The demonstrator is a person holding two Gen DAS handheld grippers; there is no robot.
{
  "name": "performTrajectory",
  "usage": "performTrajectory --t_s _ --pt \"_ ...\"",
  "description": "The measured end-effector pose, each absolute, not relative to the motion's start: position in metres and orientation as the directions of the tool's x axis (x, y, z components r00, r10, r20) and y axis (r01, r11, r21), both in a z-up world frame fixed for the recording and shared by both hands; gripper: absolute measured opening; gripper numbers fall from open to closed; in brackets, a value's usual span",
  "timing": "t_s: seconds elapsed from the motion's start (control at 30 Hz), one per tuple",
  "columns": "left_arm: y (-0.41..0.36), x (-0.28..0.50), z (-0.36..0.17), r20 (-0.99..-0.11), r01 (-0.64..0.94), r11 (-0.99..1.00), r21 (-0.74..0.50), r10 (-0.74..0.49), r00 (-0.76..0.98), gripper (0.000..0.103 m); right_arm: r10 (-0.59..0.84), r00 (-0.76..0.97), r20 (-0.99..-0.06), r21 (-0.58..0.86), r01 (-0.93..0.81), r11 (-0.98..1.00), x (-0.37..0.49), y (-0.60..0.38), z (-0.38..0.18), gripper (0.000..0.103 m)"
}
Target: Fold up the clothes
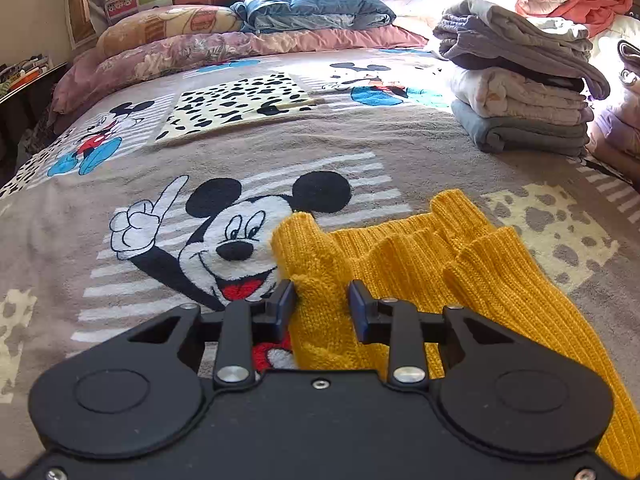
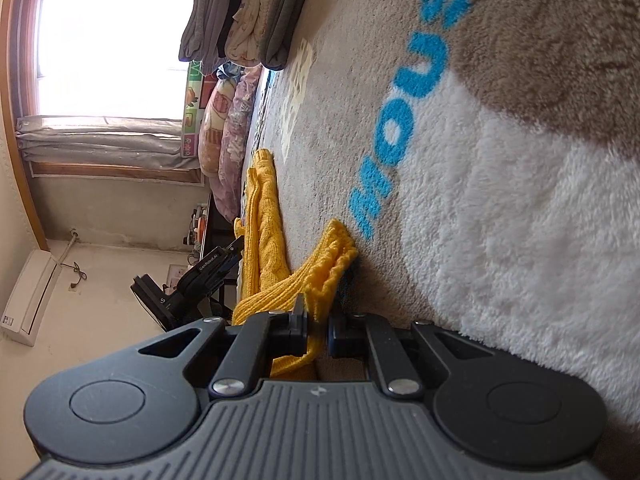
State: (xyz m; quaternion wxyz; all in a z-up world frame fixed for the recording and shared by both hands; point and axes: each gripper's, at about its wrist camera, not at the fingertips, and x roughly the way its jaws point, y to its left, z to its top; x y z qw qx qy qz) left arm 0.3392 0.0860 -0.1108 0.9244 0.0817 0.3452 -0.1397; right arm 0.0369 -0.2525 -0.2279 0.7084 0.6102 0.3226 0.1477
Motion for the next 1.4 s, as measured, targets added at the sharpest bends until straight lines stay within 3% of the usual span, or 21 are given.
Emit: performTrajectory --t_s 0.17,0.37,0.6,0.73,0.97,1.03,1.13,1.3,1.4 --pt "0.077 0.354 -0.126 -0.705 0.371 0.922 0.111 -0.191 0.683 0.028 0.603 0.748 -0.278 0.96 0.188 0.21 0.036 -0.253 -0.228 0.011" --pt "0.107 0.342 -0.091 -0.604 0.307 0.95 -0.057 -0.278 0.747 0.026 0.604 0.747 -0.278 0.96 0.194 0.203 0.036 -0.252 -0.228 0.011" --pt "0.134 0.33 -0.085 -0.499 0.272 0.916 -0.294 -0.39 0.774 0.024 0.607 0.744 -0.279 0.96 0.199 0.197 0.038 -0.252 -0.228 0.011" --pt "0.125 0.337 -0.093 -0.556 0.277 0.925 -0.261 -0.378 0.74 0.024 0.608 0.744 -0.279 0.96 0.201 0.195 0.039 -0.251 -0.228 0.011" --pt "0.177 0.313 -0.086 -0.4 0.238 0.847 -0.476 -0.449 0.799 0.024 0.609 0.743 -0.278 0.961 0.205 0.188 0.041 -0.25 -0.227 0.011" --pt "0.184 0.308 -0.084 -0.398 0.23 0.858 -0.459 -0.43 0.81 0.024 0.611 0.741 -0.277 0.961 0.205 0.187 0.042 -0.25 -0.227 0.011" --pt "0.176 0.315 -0.091 -0.496 0.19 0.918 -0.349 -0.353 0.793 0.022 0.611 0.741 -0.278 0.96 0.207 0.186 0.043 -0.249 -0.227 0.011" --pt "0.13 0.338 -0.111 -0.599 0.276 0.945 -0.176 -0.326 0.732 0.013 0.611 0.74 -0.282 0.959 0.203 0.197 0.044 -0.248 -0.226 0.011" --pt "0.095 0.342 -0.129 -0.641 0.349 0.937 0.011 -0.262 0.722 0.012 0.609 0.74 -0.286 0.958 0.2 0.206 0.044 -0.248 -0.226 0.01"
